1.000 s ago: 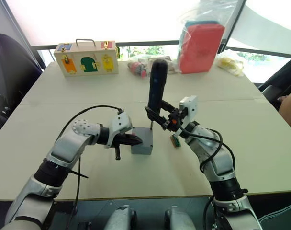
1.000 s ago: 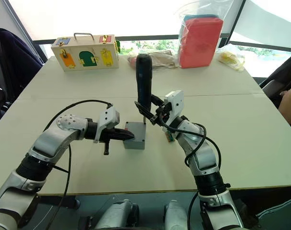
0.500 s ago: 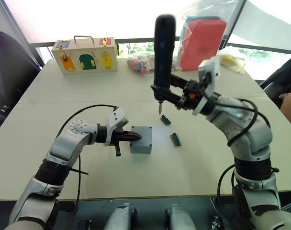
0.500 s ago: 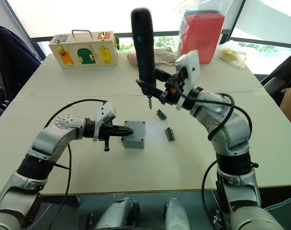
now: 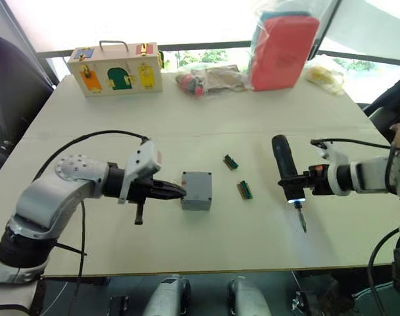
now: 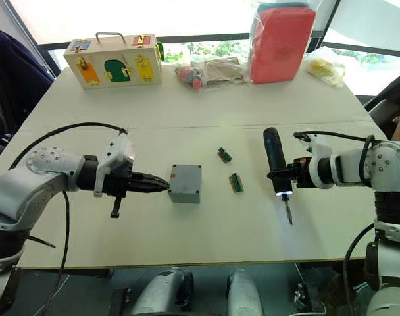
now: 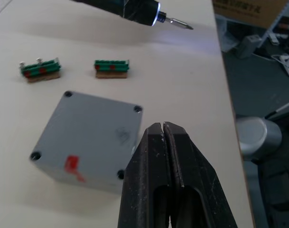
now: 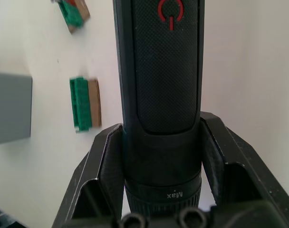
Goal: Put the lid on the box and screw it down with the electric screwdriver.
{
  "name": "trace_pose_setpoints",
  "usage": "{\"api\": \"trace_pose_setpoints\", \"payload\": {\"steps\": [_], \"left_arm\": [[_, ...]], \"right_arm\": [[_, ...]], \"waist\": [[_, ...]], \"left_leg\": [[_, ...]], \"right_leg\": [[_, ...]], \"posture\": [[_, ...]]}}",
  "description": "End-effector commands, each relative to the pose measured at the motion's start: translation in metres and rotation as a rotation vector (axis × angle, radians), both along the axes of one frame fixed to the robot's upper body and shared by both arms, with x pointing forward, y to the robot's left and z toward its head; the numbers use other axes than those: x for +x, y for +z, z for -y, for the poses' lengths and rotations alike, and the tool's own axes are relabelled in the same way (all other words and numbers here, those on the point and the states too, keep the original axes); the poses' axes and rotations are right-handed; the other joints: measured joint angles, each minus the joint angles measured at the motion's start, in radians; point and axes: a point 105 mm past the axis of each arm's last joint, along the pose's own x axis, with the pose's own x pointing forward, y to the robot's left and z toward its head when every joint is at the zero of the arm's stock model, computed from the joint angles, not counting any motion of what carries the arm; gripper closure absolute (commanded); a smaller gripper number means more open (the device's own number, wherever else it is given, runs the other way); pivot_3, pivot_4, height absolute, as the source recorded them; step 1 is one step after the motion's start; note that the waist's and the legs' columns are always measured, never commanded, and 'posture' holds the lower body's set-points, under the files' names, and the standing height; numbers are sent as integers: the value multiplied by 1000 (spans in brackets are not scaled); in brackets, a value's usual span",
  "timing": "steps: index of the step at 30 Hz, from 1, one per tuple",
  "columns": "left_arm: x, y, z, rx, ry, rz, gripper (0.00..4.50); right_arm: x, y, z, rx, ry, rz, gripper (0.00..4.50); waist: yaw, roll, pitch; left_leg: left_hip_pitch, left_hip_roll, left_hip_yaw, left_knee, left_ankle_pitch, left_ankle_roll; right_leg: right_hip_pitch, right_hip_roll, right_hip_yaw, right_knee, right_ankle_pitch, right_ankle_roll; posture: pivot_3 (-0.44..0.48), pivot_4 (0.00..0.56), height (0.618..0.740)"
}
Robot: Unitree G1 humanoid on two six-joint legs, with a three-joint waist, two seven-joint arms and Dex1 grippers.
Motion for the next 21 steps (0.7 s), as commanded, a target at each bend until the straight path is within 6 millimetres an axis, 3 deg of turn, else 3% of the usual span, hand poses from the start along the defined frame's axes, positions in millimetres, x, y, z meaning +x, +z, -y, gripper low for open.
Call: {"api": "trace_pose_setpoints", "payload": {"steps": [1,11,13,14,18,21], "left_arm": [[2,-3,-1,28,10,41,4500],[8,-17,-4,20,79,10,4500],[10,-17,-7,21,92,10,4500],[11,-18,-9,28,102,14,4500],[20,-18,-20,67,156,56,4500],[36,-9,-39,47,261,80,4500]], "right_arm": [[-5,2,5,-7,-11,-33,2701],[3,-12,14,-121,-76,-89,2701],[1,-15,12,-144,-59,-93,1700],[1,-16,11,-146,-50,-92,1623],[5,-13,10,-156,-61,-54,231],[18,3,10,-194,-77,82,44]], "waist": [[-3,-1,0],[-2,-3,2],[0,-4,3],[0,-4,3],[-2,-5,3],[-2,-5,2]], "left_leg": [[1,1,0,0,0,0],[0,1,0,2,0,1],[0,1,0,2,0,1],[0,1,-1,3,0,1],[1,1,0,3,0,1],[1,1,0,3,0,1]], "right_leg": [[1,1,-1,0,0,0],[2,5,-2,0,1,2],[2,5,-2,0,1,2],[2,5,-2,0,1,2],[3,5,-3,0,1,2],[3,5,-2,0,1,3]], "posture": [[0,150,740],[0,150,740],[0,150,740],[0,150,740],[0,150,740],[0,150,740]]}}
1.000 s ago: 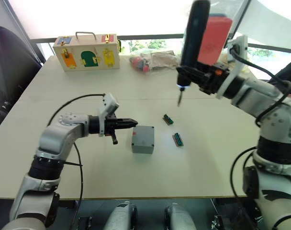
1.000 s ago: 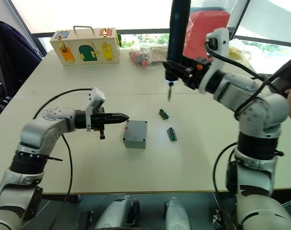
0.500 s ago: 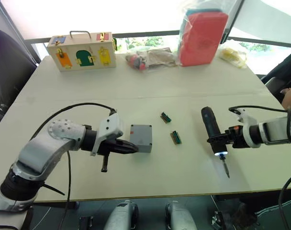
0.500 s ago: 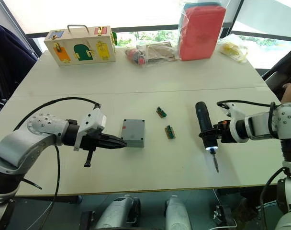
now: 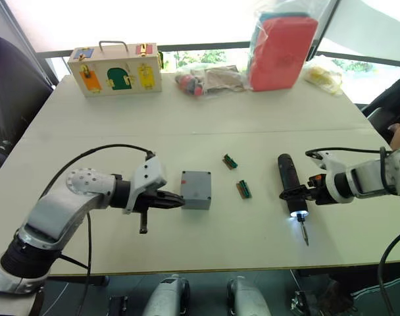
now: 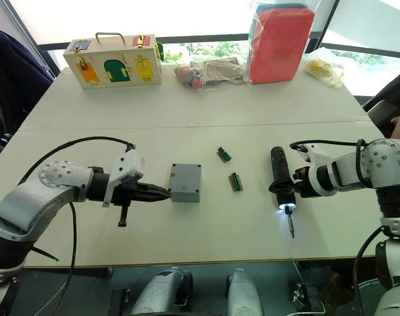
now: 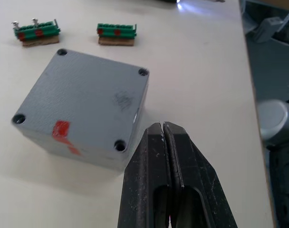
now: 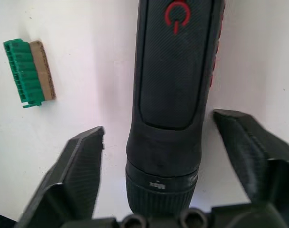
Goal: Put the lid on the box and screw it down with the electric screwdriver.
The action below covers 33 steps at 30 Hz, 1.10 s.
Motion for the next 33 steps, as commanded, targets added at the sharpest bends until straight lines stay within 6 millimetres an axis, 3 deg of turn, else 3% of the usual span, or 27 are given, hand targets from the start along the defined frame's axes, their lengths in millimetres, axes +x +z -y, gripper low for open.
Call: {"api": "trace_pose_setpoints", "payload": {"steps": [1,5,7,10,14,17,26,33], "left_arm": [[24,20,-27,-19,143,91,4500],[39,31,-41,-90,250,110,4500],[40,25,-44,-113,281,81,4500],[42,12,-46,-139,321,41,4500],[61,1,-42,-176,442,103,4500],[56,-9,-26,-154,407,77,4500],[44,-21,-8,-140,354,19,4500],[47,-23,1,-150,340,12,4500]], "right_arm": [[16,28,-1,-66,3,197,44],[29,65,-26,-135,107,455,44],[33,86,-40,-194,178,625,44],[26,98,-77,-91,317,775,44],[0,82,-122,3,564,873,44],[-20,50,-146,97,669,868,44],[-43,7,-160,141,821,753,44],[-51,-11,-166,151,871,687,44]], "waist": [[0,0,0],[0,0,1],[-1,0,1],[-1,0,0],[9,-2,1],[21,-6,1],[21,-6,1],[22,-6,1]], "left_leg": [[0,0,0,0,0,0],[-1,0,0,0,0,0],[-1,0,0,0,0,0],[0,0,0,0,0,0],[0,0,-1,1,0,-1],[0,-1,-1,2,1,-1],[1,-1,-1,2,1,-3],[1,-1,-1,2,2,-3]], "right_leg": [[0,0,0,1,0,0],[-3,0,0,4,0,1],[-3,0,0,5,-1,1],[-4,0,1,6,-1,2],[-3,0,1,7,-1,2],[-3,0,1,7,-1,2],[-3,0,2,8,-1,1],[-3,0,1,8,-1,1]], "posture": [[0,150,740],[0,150,740],[0,150,740],[0,150,740],[0,150,740],[0,150,740],[0,150,740],[0,150,740]]}}
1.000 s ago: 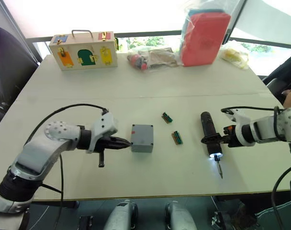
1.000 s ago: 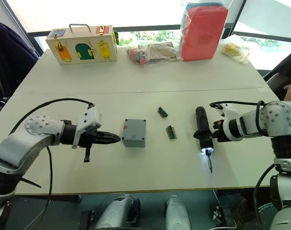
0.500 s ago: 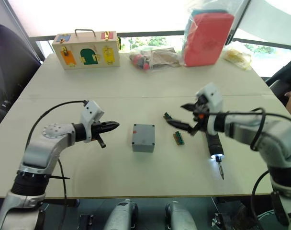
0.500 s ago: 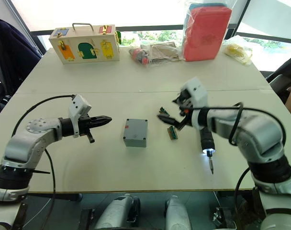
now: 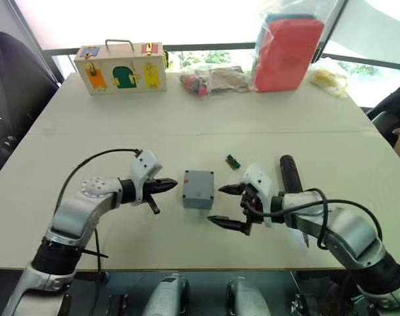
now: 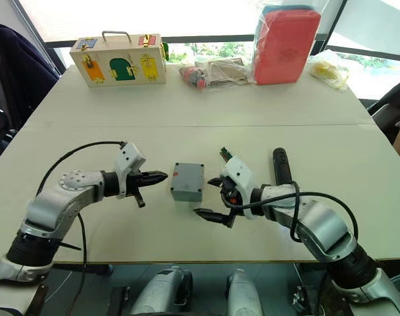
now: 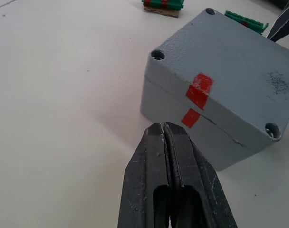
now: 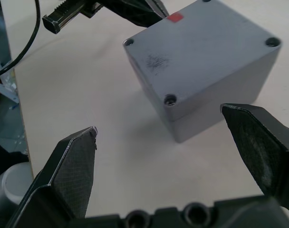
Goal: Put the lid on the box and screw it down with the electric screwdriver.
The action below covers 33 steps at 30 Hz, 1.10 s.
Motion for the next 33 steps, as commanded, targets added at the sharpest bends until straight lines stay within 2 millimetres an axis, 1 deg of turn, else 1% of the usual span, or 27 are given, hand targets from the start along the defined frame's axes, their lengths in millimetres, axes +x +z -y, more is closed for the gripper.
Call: {"api": "trace_pose_setpoints", "payload": {"steps": [1,4,6,10,12,13,16,19,21,23,25,27,30,33], "left_arm": [[2,9,7,-4,-24,41,4500],[3,9,13,-4,-48,46,4500],[9,9,19,-8,-59,52,4500],[19,10,25,-13,-72,66,4500],[25,10,24,-9,-68,74,4500],[28,11,20,-3,-58,82,4500],[32,15,8,9,-37,94,4500],[27,16,-3,10,-24,88,4500],[21,16,-9,4,-14,77,4500],[13,17,-15,-12,6,60,4500],[2,15,-16,-17,4,41,4500],[-7,12,-15,-22,-2,19,4500],[-18,8,-8,-32,-14,-6,4500],[-25,1,-4,-23,-35,-28,4500]], "right_arm": [[-5,0,-6,16,30,1,44],[-10,0,-13,37,55,-29,44],[-16,1,-19,55,81,-51,44],[-21,4,-25,72,99,-70,44],[-22,5,-27,76,104,-74,44],[-22,9,-26,77,103,-67,44],[-16,20,-15,60,83,-22,44],[2,32,1,73,30,27,44],[12,36,10,85,3,54,44],[24,31,20,51,-16,102,44],[32,23,28,2,-12,137,44],[38,18,30,-15,3,162,44],[46,16,26,-6,26,188,44],[45,12,18,-2,88,193,44]], "waist": [[0,0,0],[0,0,0],[1,0,0],[1,0,0],[0,0,0],[-1,0,0],[-1,0,0],[-1,0,0],[-2,0,0],[-3,0,0],[-1,0,0],[0,0,0],[-2,0,0],[-2,0,0]], "left_leg": [[0,0,0,0,0,0],[0,0,0,0,0,0],[0,0,0,0,0,0],[0,0,-1,0,0,-1],[0,0,-1,0,0,-1],[0,-1,-1,0,0,-1],[0,0,-1,0,0,-1],[0,0,-1,0,0,-1],[0,0,-1,0,0,-1],[0,0,-1,0,0,-1],[0,0,-1,0,0,-1],[0,0,-1,0,0,-1],[0,0,-1,0,0,-1],[0,0,-1,0,2,-4]], "right_leg": [[0,0,0,0,0,0],[0,0,0,0,0,0],[0,0,0,0,0,0],[0,0,0,0,0,0],[0,0,-1,0,0,0],[0,0,-1,0,0,0],[0,0,-1,1,0,0],[-1,1,-1,1,0,0],[0,0,0,0,0,0],[-1,1,0,0,0,0],[0,0,0,0,0,0],[0,0,0,0,0,0],[0,0,0,1,0,0],[0,0,0,1,0,0]], "posture": [[0,150,740],[0,150,740],[0,150,740],[0,150,740],[0,150,740],[0,150,740],[0,150,740],[0,150,740],[0,150,740],[0,150,740],[0,150,740],[0,150,740],[0,150,740],[0,150,740]]}}
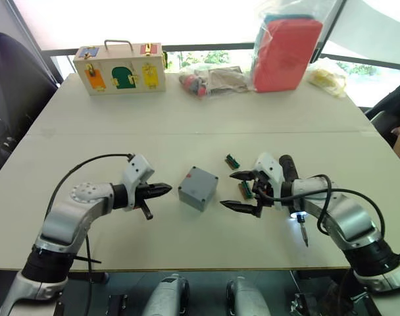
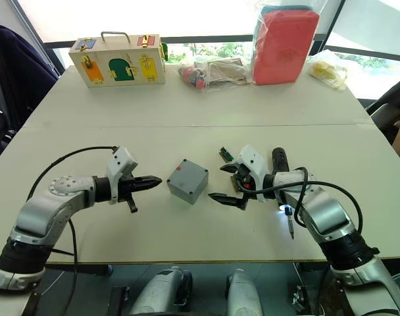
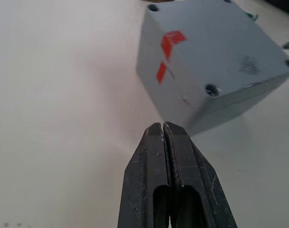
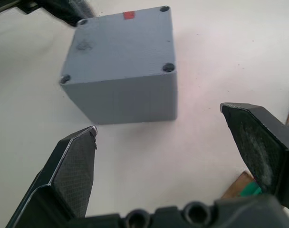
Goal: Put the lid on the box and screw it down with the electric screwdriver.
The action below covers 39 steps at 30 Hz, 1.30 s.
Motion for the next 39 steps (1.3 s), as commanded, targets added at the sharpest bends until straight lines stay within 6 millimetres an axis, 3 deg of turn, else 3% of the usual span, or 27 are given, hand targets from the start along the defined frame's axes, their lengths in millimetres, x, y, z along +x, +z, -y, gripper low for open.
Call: {"api": "trace_pose_setpoints", "payload": {"steps": [1,15,23,26,32,36,39], "left_arm": [[-8,3,5,3,-25,18,4500],[5,1,23,-24,-15,50,4500],[17,4,26,-16,-46,71,4500],[19,8,18,-3,-56,74,4500],[22,38,-5,-76,-9,116,4500],[27,78,5,-264,-6,176,4500],[32,87,19,-306,-44,194,4500]], "right_arm": [[-2,6,-13,-1,99,61,44],[-29,-4,-31,11,199,14,44],[-29,3,-28,10,138,25,44],[-26,8,-20,-8,108,42,44],[-20,44,1,138,-13,94,44],[-5,74,10,319,-99,86,44],[27,72,23,333,-223,65,44]], "waist": [[0,0,0],[0,0,0],[2,0,0],[1,0,0],[1,0,0],[4,0,0],[2,0,0]], "left_leg": [[0,0,0,0,0,0],[0,0,0,0,1,-2],[0,0,0,0,1,-2],[0,0,0,0,1,-2],[0,0,0,0,1,-2],[0,0,-1,0,1,-1],[0,-1,-1,1,1,-1]], "right_leg": [[0,0,0,0,0,0],[0,0,0,0,0,0],[0,0,0,0,0,0],[0,0,0,0,0,0],[0,0,0,0,0,0],[0,-1,0,0,0,0],[1,-1,0,0,0,0]], "posture": [[0,150,740],[0,150,740],[0,150,740],[0,150,740],[0,150,740],[0,150,740],[0,150,740]]}}
